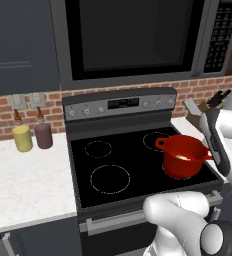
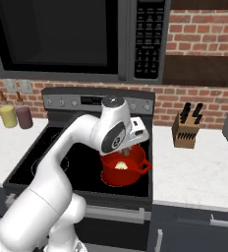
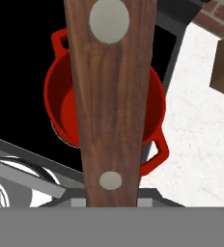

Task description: Put the garlic and mushroom in the pot. Retrieve the spatula and lightly stir the vegetables in the pot.

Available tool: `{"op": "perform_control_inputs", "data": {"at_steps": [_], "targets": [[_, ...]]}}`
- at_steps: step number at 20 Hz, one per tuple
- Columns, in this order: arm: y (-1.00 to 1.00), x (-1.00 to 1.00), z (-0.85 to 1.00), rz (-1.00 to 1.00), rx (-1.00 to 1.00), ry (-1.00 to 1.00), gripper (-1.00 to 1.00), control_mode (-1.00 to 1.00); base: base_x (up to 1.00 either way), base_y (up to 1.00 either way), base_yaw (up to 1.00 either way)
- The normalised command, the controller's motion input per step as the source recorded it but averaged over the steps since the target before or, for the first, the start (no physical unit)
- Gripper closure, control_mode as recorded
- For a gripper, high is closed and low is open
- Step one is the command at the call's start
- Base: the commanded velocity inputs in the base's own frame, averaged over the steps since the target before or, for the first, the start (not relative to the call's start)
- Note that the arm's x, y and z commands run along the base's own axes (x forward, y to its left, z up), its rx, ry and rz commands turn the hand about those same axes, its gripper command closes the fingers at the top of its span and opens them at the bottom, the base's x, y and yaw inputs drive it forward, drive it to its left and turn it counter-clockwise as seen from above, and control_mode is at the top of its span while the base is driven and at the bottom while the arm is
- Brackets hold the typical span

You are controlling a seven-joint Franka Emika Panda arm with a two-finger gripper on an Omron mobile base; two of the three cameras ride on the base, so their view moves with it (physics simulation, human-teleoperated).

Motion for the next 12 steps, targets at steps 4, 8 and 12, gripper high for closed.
{"op": "perform_control_inputs", "data": {"at_steps": [4, 8, 12], "targets": [[-0.45, 0.27, -0.24, 0.00, -0.13, 0.00, 1.00, -1.00, 0.00, 0.00, 0.00], [-0.14, 0.27, -0.09, 0.00, -0.12, 0.02, 1.00, -1.00, 0.00, 0.00, 0.00], [-0.11, 0.01, 0.00, 0.04, -0.05, 0.07, 1.00, -1.00, 0.00, 0.00, 0.00]]}}
